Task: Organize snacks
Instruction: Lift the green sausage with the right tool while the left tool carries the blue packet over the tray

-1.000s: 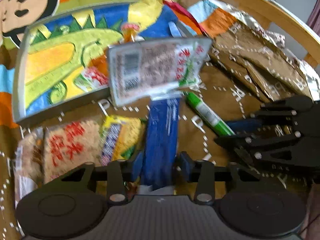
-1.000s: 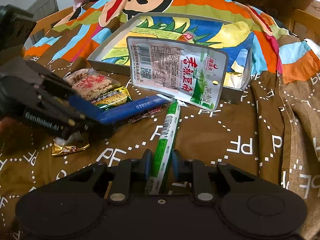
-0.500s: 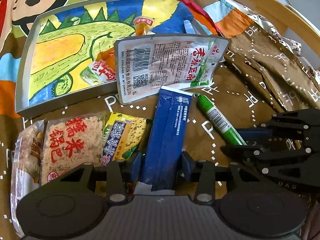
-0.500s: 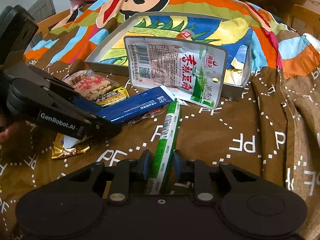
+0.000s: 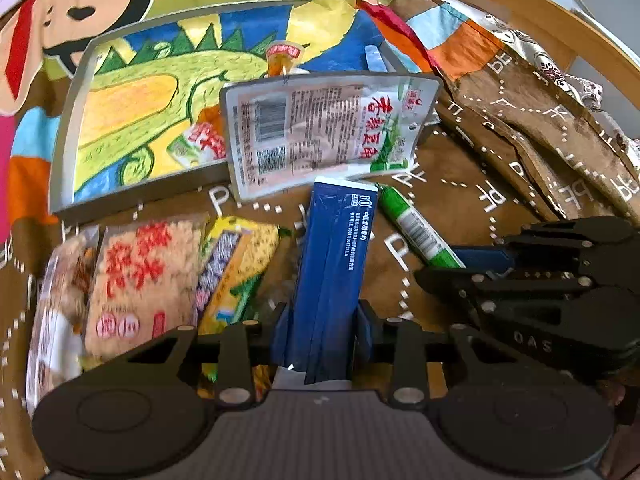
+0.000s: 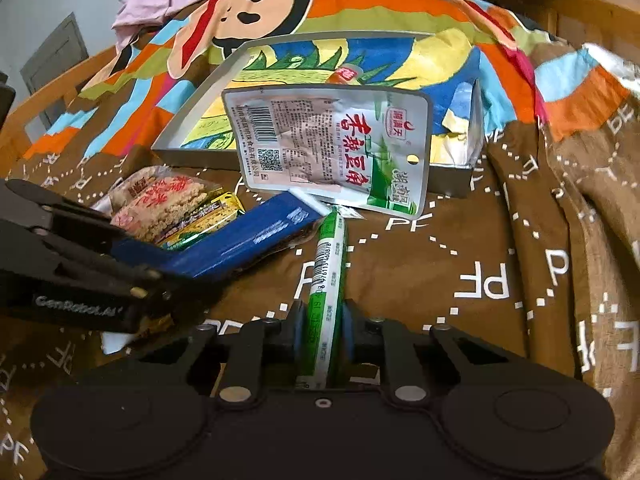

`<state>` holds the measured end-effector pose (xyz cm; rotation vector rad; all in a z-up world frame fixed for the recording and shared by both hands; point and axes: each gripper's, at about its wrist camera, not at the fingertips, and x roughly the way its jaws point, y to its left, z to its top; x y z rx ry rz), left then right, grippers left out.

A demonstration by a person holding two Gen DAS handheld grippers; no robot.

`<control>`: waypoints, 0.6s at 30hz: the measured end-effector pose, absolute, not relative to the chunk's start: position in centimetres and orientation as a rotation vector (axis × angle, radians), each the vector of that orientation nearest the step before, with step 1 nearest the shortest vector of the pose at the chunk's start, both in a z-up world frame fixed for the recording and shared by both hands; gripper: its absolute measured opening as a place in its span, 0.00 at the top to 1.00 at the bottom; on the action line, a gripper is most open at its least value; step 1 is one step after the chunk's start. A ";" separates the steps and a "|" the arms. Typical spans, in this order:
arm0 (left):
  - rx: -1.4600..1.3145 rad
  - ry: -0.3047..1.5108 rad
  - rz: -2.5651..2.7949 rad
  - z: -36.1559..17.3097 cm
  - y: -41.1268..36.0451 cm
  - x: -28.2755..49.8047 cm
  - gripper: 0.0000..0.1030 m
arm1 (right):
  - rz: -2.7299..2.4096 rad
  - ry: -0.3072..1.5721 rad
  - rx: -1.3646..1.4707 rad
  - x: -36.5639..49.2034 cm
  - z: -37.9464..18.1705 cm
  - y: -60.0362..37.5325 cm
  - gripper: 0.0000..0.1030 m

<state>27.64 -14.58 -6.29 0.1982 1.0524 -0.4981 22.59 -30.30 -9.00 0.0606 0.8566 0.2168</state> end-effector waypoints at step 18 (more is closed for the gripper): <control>0.031 0.858 -0.438 -0.3 -12.4 23.2 0.64 | 0.125 0.536 -0.349 18.7 -6.1 -27.2 0.81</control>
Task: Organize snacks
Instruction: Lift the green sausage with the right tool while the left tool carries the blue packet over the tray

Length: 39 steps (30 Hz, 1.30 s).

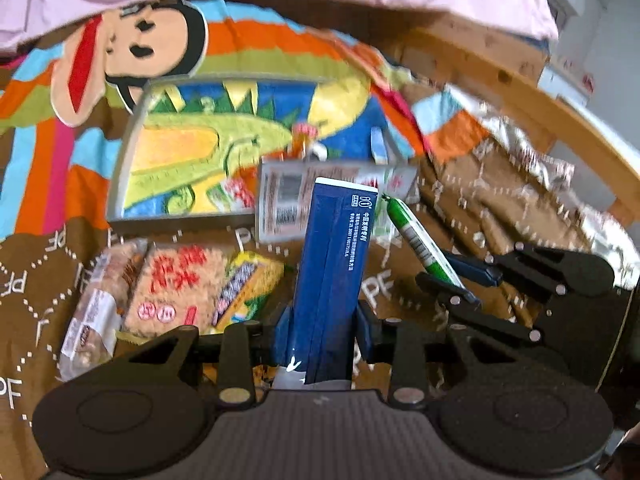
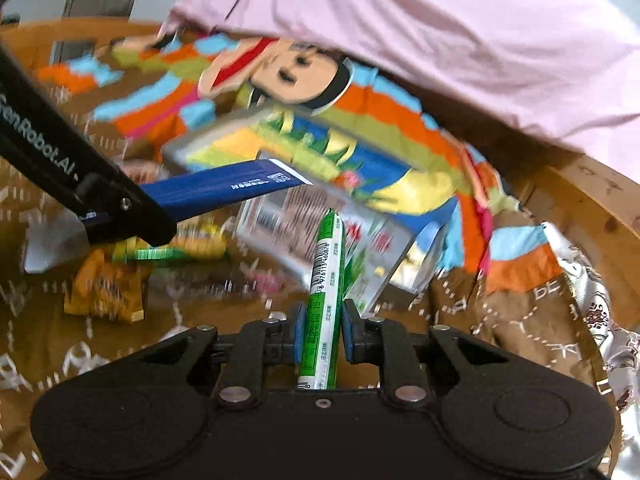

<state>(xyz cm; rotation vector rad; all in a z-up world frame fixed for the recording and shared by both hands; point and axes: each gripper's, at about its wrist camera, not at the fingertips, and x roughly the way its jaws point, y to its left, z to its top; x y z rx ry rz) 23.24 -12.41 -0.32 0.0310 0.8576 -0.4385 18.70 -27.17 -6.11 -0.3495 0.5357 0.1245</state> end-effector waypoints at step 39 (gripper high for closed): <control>-0.136 0.681 -0.257 -0.7 -22.7 44.4 0.64 | 0.007 0.344 0.135 37.1 -7.9 -37.8 0.81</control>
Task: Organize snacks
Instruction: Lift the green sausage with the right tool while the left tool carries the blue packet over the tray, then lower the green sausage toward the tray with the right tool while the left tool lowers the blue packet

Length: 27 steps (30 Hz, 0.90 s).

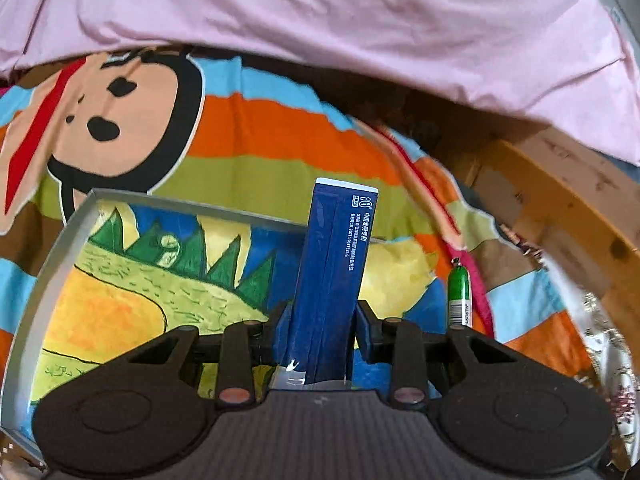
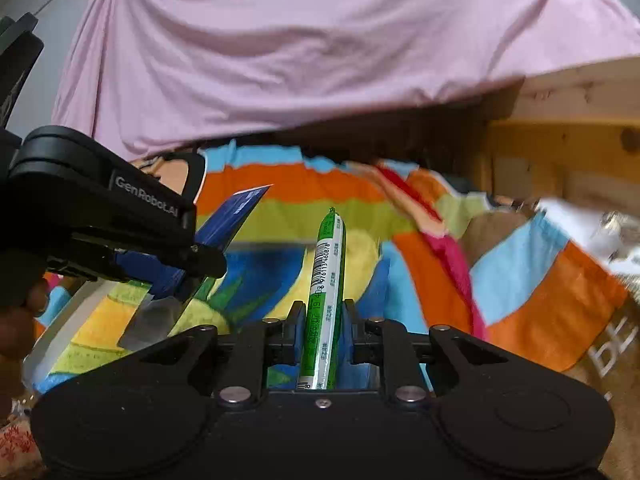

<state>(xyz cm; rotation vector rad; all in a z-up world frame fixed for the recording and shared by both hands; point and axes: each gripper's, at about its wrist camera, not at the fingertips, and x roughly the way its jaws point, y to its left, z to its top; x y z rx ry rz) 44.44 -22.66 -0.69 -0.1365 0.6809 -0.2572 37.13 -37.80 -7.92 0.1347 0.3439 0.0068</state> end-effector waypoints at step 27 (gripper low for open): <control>0.061 0.841 -0.216 -3.9 -26.4 46.3 0.63 | 0.011 0.507 0.144 38.5 -9.7 -37.6 0.80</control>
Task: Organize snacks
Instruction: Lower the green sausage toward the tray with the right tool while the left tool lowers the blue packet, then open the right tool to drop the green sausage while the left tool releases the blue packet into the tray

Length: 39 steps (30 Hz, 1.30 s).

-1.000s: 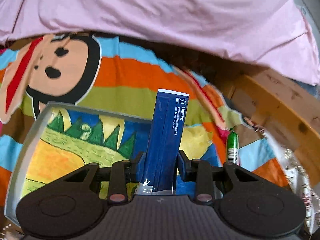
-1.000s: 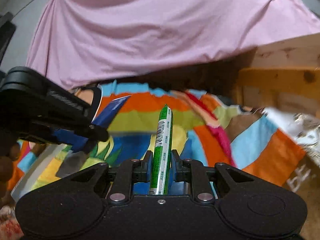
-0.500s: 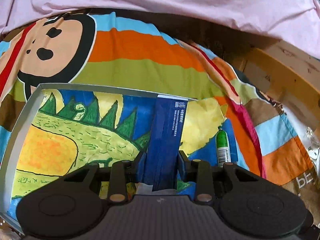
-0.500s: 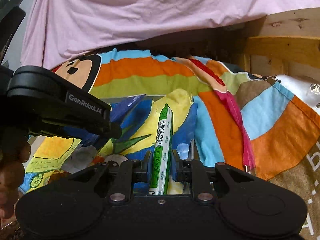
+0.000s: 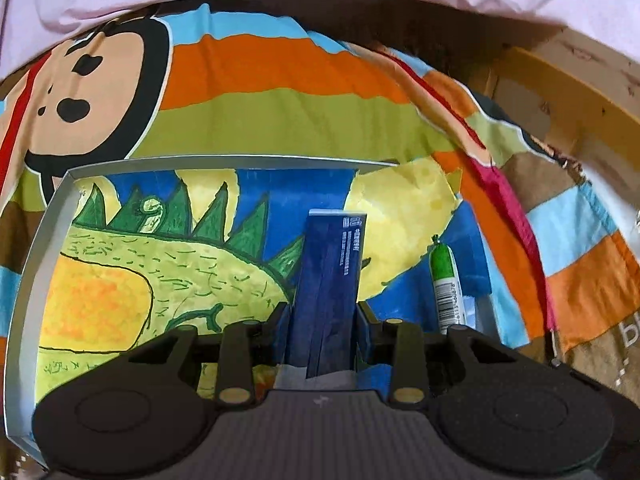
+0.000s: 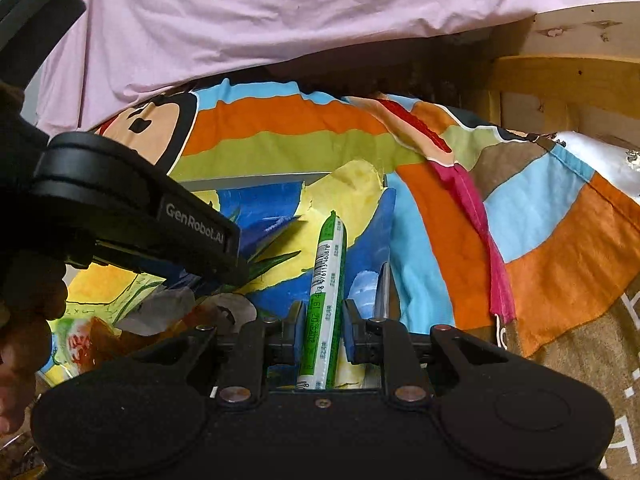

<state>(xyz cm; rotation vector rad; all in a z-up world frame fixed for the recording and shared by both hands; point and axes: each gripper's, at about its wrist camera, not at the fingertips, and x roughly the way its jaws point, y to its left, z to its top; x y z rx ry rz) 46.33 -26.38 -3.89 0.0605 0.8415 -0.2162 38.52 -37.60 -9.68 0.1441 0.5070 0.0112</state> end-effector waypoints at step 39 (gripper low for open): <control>-0.205 0.584 -0.145 5.2 -12.9 31.0 0.01 | 0.028 0.185 0.187 24.2 3.1 -37.4 0.01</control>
